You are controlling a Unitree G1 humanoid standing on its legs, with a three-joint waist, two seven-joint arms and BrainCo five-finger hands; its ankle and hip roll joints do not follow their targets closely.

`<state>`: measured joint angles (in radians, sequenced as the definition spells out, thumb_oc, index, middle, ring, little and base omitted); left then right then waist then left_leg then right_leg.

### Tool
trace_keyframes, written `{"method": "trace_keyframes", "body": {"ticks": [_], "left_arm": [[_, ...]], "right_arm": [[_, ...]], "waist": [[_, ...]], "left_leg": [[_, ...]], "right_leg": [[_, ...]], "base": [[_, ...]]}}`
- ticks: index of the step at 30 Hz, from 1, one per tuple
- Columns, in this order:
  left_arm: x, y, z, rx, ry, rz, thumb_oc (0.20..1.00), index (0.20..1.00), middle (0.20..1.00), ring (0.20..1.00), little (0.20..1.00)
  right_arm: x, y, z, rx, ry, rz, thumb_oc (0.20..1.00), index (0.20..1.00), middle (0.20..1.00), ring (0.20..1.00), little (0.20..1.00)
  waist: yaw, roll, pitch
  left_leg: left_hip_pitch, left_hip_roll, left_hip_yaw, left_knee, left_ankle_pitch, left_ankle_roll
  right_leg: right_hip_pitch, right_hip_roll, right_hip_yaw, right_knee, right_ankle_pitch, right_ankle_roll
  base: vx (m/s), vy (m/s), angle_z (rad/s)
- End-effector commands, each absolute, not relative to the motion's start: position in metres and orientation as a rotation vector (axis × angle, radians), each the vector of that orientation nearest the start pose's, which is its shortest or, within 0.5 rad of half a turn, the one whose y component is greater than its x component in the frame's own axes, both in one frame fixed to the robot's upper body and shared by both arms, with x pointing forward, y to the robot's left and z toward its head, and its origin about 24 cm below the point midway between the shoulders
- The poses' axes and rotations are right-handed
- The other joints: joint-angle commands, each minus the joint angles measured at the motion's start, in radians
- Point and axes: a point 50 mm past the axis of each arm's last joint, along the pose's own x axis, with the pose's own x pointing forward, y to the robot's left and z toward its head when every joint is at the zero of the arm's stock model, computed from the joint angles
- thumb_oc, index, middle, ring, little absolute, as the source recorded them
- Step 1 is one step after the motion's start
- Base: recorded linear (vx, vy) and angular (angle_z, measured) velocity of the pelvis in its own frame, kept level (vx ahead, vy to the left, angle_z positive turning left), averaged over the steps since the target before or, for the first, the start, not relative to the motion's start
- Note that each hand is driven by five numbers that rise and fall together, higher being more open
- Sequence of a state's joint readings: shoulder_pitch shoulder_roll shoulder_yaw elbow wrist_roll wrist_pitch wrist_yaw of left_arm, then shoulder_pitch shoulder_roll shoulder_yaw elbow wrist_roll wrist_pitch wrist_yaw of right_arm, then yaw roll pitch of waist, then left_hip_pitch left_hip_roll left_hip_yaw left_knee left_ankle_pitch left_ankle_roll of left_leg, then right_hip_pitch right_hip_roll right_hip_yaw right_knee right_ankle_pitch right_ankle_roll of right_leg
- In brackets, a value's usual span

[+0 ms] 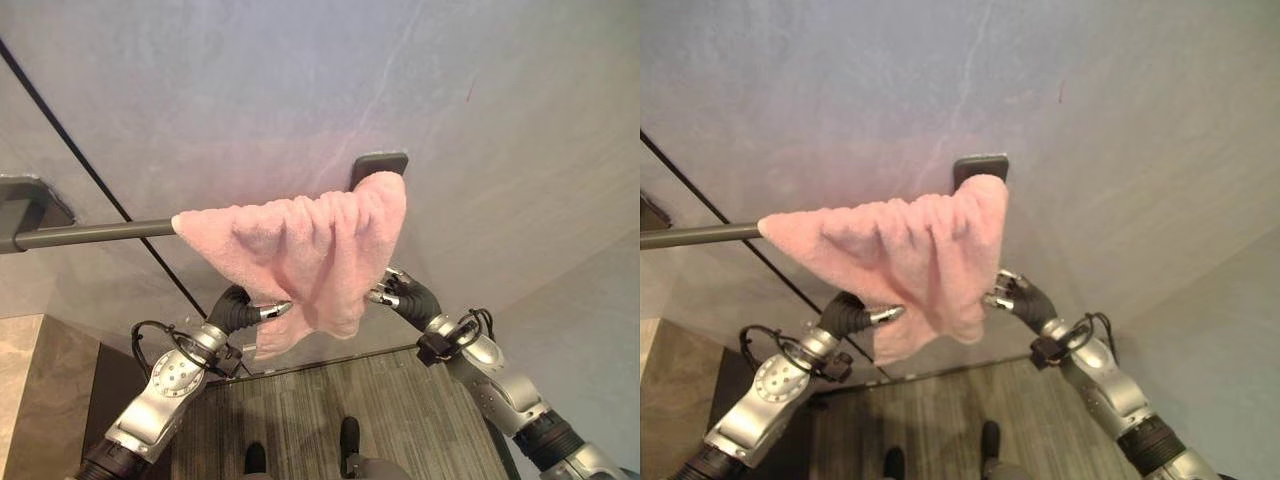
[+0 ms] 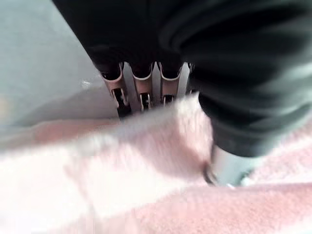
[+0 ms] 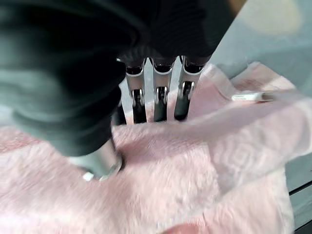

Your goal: Put brush and paste in cup on sink, flatten towel.

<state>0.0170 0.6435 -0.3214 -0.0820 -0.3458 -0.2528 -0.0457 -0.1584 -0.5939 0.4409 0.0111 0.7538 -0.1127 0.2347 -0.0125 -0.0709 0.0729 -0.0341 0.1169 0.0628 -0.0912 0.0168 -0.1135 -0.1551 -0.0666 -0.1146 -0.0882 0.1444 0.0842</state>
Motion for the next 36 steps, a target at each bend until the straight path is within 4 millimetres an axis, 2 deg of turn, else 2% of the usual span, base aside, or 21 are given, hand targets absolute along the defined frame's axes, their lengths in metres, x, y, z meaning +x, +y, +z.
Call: {"method": "trace_keyframes", "body": {"ticks": [1,6,11,16,24,27,31,33,35,36], "left_arm": [[0.235,0.191,0.083,0.261,-0.196,-0.384,0.2,0.2,0.2,0.2,0.2],[0.231,0.197,0.076,0.264,-0.157,-0.356,0.2,0.2,0.2,0.2,0.2],[0.227,0.205,0.076,0.276,-0.155,-0.314,0.2,0.2,0.2,0.2,0.2],[0.218,0.21,0.113,0.301,-0.316,-0.285,0.2,0.2,0.2,0.2,0.2],[0.197,0.216,0.164,0.154,-0.567,-0.152,0.2,0.2,0.2,0.2,0.2],[0.189,0.224,0.166,0.157,-0.572,-0.085,0.2,0.2,0.2,0.2,0.2],[0.187,0.235,0.16,0.166,-0.535,-0.021,0.2,0.2,0.2,0.2,0.2],[0.187,0.243,0.151,0.171,-0.484,0.021,0.2,0.2,0.2,0.2,0.2],[0.187,0.246,0.148,0.179,-0.471,0.033,0.2,0.2,0.2,0.2,0.2],[0.19,0.247,0.14,0.168,-0.432,0.04,0.2,0.2,0.2,0.2,0.2]], "right_arm": [[0.26,-0.15,0.09,0.184,-0.147,0.583,0.2,0.2,0.2,0.2,0.2],[0.257,-0.146,0.087,0.233,-0.14,0.581,0.2,0.2,0.2,0.2,0.2],[0.255,-0.147,0.101,0.232,-0.223,0.553,0.2,0.2,0.2,0.2,0.2],[0.239,-0.141,0.142,0.178,-0.424,0.618,0.2,0.2,0.2,0.2,0.2],[0.214,-0.116,0.193,0.251,-0.649,0.788,0.2,0.2,0.2,0.2,0.2],[0.209,-0.108,0.196,0.241,-0.642,0.857,0.2,0.2,0.2,0.2,0.2],[0.212,-0.1,0.192,0.228,-0.605,0.886,0.2,0.2,0.2,0.2,0.2],[0.217,-0.095,0.187,0.186,-0.581,0.886,0.2,0.2,0.2,0.2,0.2],[0.218,-0.095,0.187,0.17,-0.584,0.877,0.2,0.2,0.2,0.2,0.2],[0.22,-0.093,0.183,0.162,-0.573,0.862,0.2,0.2,0.2,0.2,0.2]], "waist": [[0.013,-0.028,-0.04],[0.018,-0.029,-0.041],[0.025,-0.036,-0.036],[0.026,-0.041,-0.036],[0.047,-0.041,-0.027],[0.065,-0.038,-0.023],[0.085,-0.034,-0.017],[0.11,-0.03,-0.01],[0.114,-0.029,-0.008],[0.125,-0.028,-0.005]], "left_leg": [[-0.021,0.014,0.013,0.004,0.025,-0.015],[-0.024,0.014,0.005,0.004,0.027,-0.016],[-0.041,0.014,-0.001,0.004,0.034,-0.018],[-0.05,0.014,-0.006,0.004,0.036,-0.019],[-0.066,0.006,-0.028,0.004,0.042,-0.022],[-0.068,0.0,-0.036,0.004,0.044,-0.02],[-0.073,-0.007,-0.048,0.004,0.047,-0.017],[-0.079,-0.01,-0.061,0.004,0.05,-0.016],[-0.081,-0.012,-0.066,0.004,0.051,-0.015],[-0.088,-0.013,-0.076,0.004,0.056,-0.016]], "right_leg": [[0.066,-0.088,0.014,0.001,-0.056,0.107],[0.069,-0.088,0.009,0.001,-0.056,0.107],[0.058,-0.09,0.002,0.001,-0.047,0.11],[0.053,-0.092,-0.001,0.001,-0.042,0.114],[0.061,-0.098,-0.023,0.007,-0.048,0.106],[0.069,-0.104,-0.038,0.008,-0.052,0.105],[0.075,-0.109,-0.05,0.008,-0.055,0.104],[0.08,-0.113,-0.064,0.009,-0.057,0.103],[0.082,-0.115,-0.069,0.009,-0.058,0.104],[0.083,-0.118,-0.079,0.011,-0.06,0.104]], "base": [[0.0,0.0,0.0],[-0.01,0.001,0.0],[-0.03,0.001,0.01],[0.0,0.0,0.0],[-0.01,0.003,0.08],[0.0,0.008,0.05],[0.0,0.005,0.17],[0.01,-0.003,0.17],[0.01,-0.004,0.27],[0.01,-0.006,0.25]]}}
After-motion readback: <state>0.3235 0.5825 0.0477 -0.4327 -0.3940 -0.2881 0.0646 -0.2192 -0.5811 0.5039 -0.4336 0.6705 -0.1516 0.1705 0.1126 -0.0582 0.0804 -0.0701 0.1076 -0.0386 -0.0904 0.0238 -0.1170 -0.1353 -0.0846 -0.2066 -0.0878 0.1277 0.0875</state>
